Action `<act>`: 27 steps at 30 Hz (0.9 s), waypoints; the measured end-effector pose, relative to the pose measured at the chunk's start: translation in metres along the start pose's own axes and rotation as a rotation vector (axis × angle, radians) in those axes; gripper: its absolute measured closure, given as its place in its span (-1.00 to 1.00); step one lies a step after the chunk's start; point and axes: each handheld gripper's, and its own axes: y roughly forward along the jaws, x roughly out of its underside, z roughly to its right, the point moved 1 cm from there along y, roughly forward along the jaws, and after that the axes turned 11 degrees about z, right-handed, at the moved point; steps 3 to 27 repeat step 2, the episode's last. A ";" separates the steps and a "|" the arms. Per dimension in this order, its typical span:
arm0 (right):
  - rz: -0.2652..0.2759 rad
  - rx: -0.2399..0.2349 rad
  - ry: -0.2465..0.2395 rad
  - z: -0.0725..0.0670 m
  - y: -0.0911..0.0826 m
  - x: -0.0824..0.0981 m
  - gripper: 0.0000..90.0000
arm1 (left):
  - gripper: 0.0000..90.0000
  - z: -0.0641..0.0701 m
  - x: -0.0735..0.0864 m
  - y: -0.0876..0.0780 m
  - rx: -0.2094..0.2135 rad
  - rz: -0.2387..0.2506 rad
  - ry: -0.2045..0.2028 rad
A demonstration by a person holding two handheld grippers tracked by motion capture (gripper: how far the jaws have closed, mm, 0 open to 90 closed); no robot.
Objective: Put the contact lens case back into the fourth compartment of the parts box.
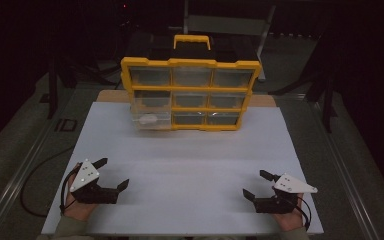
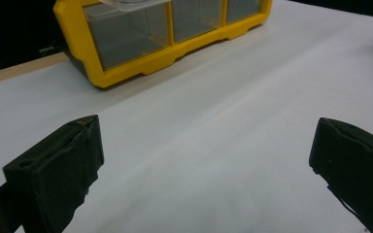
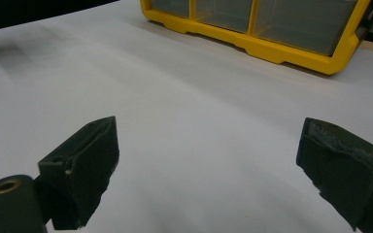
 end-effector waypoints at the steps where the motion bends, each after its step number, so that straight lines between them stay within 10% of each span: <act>1: 0.001 0.003 0.005 0.000 0.000 0.000 -0.83 | -1.00 0.000 0.000 0.001 0.001 0.001 0.000; 27: 0.001 0.004 0.004 0.000 0.000 0.000 -0.83 | -1.00 0.000 0.000 0.001 0.001 0.001 0.000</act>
